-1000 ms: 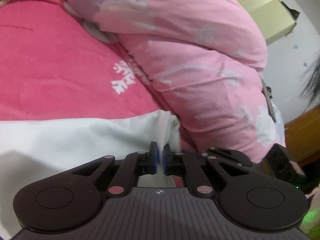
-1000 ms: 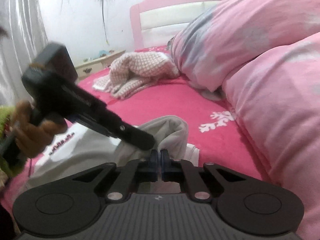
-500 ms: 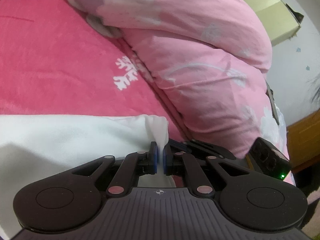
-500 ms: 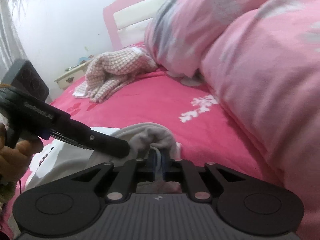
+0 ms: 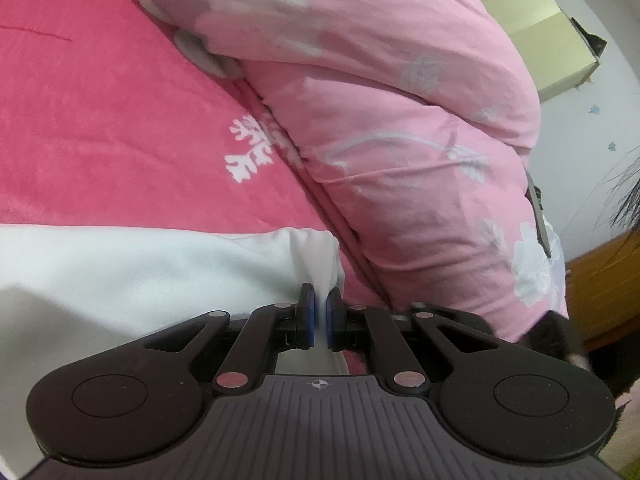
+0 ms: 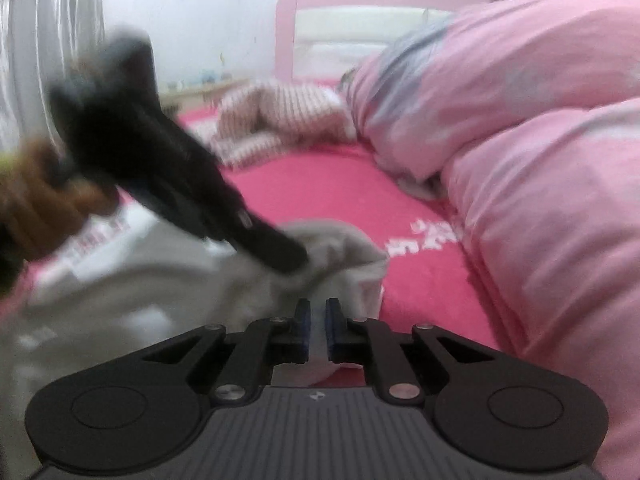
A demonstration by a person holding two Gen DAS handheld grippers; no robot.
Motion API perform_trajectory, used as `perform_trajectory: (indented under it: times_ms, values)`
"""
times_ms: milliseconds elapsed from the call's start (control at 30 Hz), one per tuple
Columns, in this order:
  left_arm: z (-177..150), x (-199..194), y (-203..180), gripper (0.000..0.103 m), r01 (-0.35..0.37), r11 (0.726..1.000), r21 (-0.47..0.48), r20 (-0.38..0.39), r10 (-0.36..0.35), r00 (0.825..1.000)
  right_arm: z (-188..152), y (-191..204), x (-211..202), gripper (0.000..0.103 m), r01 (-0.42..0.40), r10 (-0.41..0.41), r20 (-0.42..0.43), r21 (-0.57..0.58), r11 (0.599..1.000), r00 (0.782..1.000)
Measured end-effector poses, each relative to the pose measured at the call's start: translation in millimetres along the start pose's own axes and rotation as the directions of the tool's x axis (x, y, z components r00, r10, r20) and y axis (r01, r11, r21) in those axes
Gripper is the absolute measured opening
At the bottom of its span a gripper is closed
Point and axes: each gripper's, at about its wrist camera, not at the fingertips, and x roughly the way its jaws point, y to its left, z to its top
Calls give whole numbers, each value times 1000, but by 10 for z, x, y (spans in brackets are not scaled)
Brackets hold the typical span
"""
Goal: Fold clothes
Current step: 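Hold the folded hem down with both closed grippers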
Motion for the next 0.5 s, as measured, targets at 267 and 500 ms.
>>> perform_trajectory:
  times_ms: [267,500]
  values:
    - [4,14,8,4,-7,1000,-8,-4,7,1000,15,137,269,6,-68,71,22,-105,992,997]
    - [7,18,32,4,4,999,-36,-3,-4,1000,-79,259,227,6,-25,33,34,-210,977,999]
